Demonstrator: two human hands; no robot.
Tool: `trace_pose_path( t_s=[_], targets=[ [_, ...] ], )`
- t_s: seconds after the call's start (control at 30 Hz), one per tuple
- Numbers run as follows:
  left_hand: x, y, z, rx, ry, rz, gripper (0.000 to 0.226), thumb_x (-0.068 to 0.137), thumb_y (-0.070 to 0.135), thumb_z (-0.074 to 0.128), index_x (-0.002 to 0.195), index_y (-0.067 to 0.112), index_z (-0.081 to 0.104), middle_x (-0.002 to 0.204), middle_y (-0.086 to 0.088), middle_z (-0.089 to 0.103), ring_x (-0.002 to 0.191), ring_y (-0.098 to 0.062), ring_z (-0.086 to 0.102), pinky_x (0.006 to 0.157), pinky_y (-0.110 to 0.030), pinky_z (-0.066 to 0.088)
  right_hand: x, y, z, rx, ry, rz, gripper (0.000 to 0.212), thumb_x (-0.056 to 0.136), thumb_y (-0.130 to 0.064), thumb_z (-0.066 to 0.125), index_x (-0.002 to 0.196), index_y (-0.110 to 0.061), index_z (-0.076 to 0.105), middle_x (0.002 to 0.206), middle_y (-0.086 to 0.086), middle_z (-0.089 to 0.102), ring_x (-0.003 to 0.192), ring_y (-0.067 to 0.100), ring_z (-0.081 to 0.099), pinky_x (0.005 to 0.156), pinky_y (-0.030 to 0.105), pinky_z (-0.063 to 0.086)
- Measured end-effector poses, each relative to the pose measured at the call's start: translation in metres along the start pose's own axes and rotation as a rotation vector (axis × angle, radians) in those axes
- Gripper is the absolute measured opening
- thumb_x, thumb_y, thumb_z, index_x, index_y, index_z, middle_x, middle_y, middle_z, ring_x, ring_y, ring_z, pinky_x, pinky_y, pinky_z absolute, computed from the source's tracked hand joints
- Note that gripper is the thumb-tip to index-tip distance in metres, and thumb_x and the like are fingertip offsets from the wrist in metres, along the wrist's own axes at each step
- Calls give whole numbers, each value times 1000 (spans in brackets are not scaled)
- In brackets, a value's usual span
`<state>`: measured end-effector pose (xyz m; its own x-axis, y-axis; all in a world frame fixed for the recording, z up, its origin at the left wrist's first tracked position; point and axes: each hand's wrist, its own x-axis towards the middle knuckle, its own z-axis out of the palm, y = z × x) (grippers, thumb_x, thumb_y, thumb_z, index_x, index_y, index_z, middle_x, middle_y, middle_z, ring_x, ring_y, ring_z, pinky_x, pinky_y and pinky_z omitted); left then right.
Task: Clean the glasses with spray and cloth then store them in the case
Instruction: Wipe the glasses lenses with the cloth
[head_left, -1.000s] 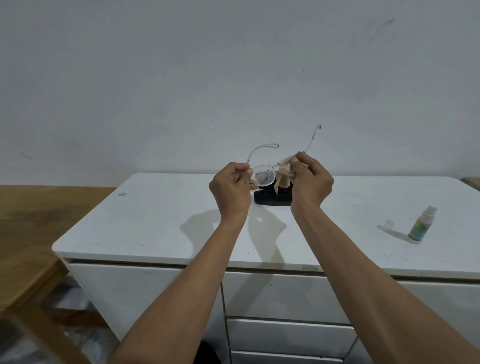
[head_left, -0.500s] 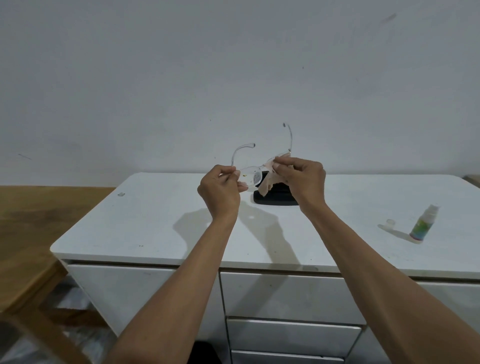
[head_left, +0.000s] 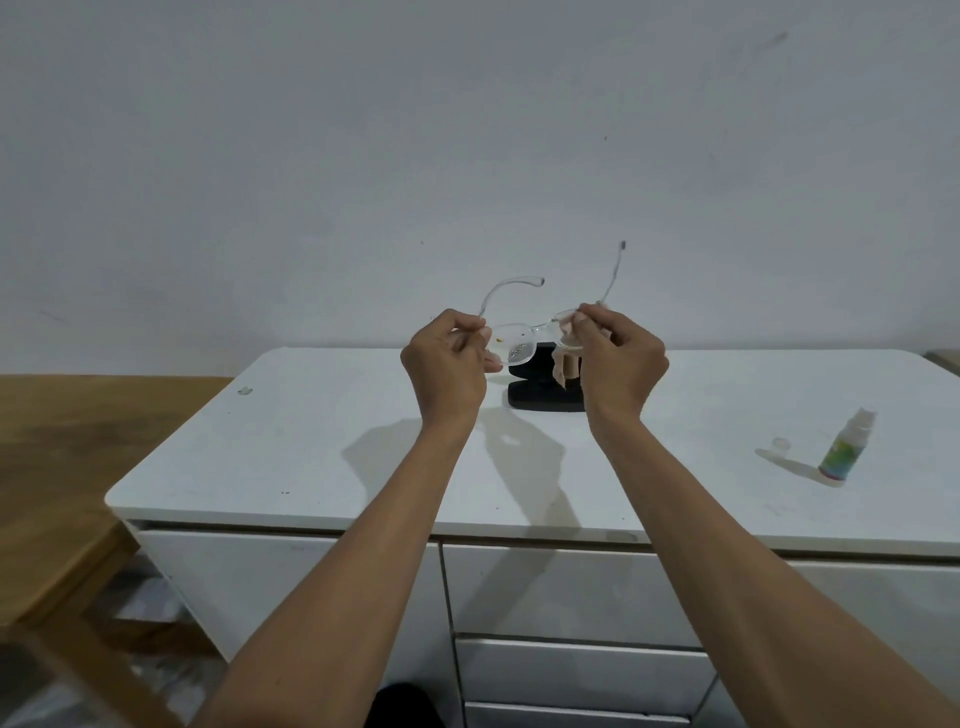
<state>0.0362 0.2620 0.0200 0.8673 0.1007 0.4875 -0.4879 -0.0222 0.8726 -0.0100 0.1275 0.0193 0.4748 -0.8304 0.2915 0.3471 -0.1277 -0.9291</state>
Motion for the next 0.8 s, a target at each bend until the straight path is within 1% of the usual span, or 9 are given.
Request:
trace_pose_path(
  t_s=[0.07, 0.17, 0.27, 0.37, 0.43, 0.5, 0.57, 0.63, 0.8],
  targets=[
    [-3, 1, 4, -1, 7, 11, 8, 89, -5, 68, 81, -1, 67, 56, -10, 67, 45, -18, 68, 59, -35, 62, -1, -3, 10, 94, 59, 75, 13, 83, -13, 79, 90, -23, 83, 83, -14, 77, 85, 2, 73, 79, 15, 56],
    [-4, 0, 7, -39, 46, -14, 11, 88, -5, 69, 80, 3, 67, 56, -10, 68, 47, -22, 69, 60, -42, 63, 1, -4, 17, 129, 51, 118, 15, 80, -14, 81, 82, -28, 82, 77, -14, 77, 81, 5, 73, 88, 31, 61],
    [-2, -4, 7, -77, 81, -69, 9, 88, -5, 70, 82, 1, 68, 55, -2, 69, 48, -25, 70, 63, -46, 63, -1, 1, 15, 27, -50, 48, 8, 79, -20, 81, 82, -27, 83, 79, -15, 78, 85, 6, 73, 91, 33, 59],
    [-1, -8, 3, -74, 89, -111, 7, 88, -4, 69, 83, 1, 68, 54, 2, 69, 48, -26, 70, 66, -46, 63, -2, 8, 4, -70, -214, 29, 12, 74, -32, 83, 84, -25, 83, 82, -5, 79, 89, 19, 76, 89, 41, 60],
    [-2, -12, -1, -59, 87, -129, 6, 88, -4, 69, 83, 0, 68, 54, 1, 69, 46, -26, 69, 63, -41, 63, 0, 12, -5, -108, -317, 7, 8, 74, -28, 84, 80, -23, 83, 80, -2, 79, 87, 22, 76, 90, 46, 61],
    [-4, -16, -5, -41, 80, -137, 5, 88, -4, 69, 84, -1, 68, 56, -3, 70, 44, -24, 68, 57, -34, 61, 3, 12, -14, -188, -383, -30, 1, 77, -21, 83, 77, -19, 82, 71, 2, 76, 72, 15, 71, 81, 36, 62],
    [-4, -17, -9, -29, 71, -129, 5, 88, -5, 69, 84, -2, 68, 59, -7, 69, 42, -22, 66, 51, -28, 58, 3, 7, -22, -236, -407, -61, 3, 79, -13, 82, 76, -14, 81, 64, 7, 71, 59, 7, 60, 62, 18, 52],
    [-3, -15, -11, -28, 60, -121, 5, 88, -6, 69, 84, -2, 68, 60, -8, 68, 41, -21, 65, 48, -26, 57, 3, 5, -27, -221, -376, -72, 4, 81, -5, 77, 78, -6, 79, 59, 4, 68, 52, 2, 58, 53, 9, 44],
    [-2, -8, -9, 1, 25, -50, 8, 89, -6, 68, 82, -2, 67, 59, -10, 67, 41, -19, 65, 48, -27, 58, 0, 6, -19, -151, -159, -81, 7, 84, -13, 77, 81, -18, 81, 69, -11, 76, 69, -5, 68, 71, 10, 47]
  ],
)
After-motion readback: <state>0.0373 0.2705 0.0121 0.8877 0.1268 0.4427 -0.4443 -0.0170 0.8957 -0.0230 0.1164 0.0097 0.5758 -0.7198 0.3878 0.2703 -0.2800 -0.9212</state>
